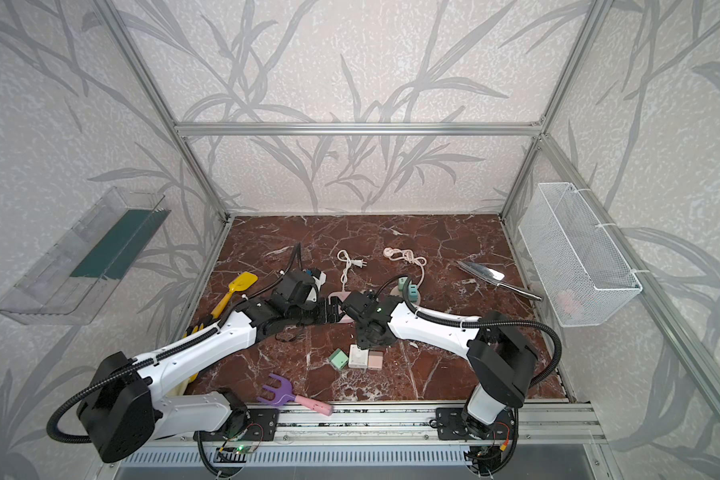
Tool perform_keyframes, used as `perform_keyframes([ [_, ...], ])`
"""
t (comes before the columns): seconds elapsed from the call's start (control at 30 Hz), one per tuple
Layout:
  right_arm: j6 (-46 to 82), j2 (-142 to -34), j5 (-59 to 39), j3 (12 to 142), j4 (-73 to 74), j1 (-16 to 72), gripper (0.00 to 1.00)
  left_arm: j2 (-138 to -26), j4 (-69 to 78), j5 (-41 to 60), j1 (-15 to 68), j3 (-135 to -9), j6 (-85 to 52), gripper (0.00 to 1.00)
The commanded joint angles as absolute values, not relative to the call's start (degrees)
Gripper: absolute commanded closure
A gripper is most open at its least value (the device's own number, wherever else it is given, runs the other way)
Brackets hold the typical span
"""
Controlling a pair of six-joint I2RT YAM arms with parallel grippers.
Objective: Insert the plug
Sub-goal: 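Move the right gripper toward the white and pink adapters nearer the robot, then lower the right gripper onto the pale pink adapter, close and lift it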
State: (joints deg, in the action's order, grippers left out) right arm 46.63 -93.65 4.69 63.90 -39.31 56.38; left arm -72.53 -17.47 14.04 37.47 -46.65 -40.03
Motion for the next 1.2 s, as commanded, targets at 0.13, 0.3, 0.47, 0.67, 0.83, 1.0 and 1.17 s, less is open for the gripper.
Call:
perform_keyframes([
  [0.13,47.9,-93.6,7.0,64.9,-42.1,57.9,0.57,-69.5,-18.8,13.5,37.4,-47.1,-39.7,0.14],
  [0.3,48.5,-94.0,5.6,62.1,-38.9,57.9,0.57,-69.5,-19.0,13.2,37.6,-46.3,-40.6,0.14],
  [0.47,48.5,-95.9,3.7,61.3,-37.7,57.9,0.57,-69.3,-19.0,13.0,37.8,-44.9,-41.6,0.14],
  [0.67,49.8,-95.0,3.4,59.6,-38.3,58.0,0.57,-69.0,-17.8,13.2,37.8,-42.9,-42.8,0.14],
  [0.83,51.1,-91.7,3.5,57.2,-39.1,58.3,0.56,-68.9,-17.9,13.4,37.8,-43.0,-42.7,0.15],
  [1.0,52.5,-90.7,3.1,55.0,-39.6,60.3,0.56,-69.0,-17.6,13.4,37.9,-42.5,-42.9,0.15],
  [1.17,53.0,-91.8,2.2,54.6,-38.4,61.0,0.56,-68.1,-17.4,13.2,37.9,-41.9,-43.2,0.15],
])
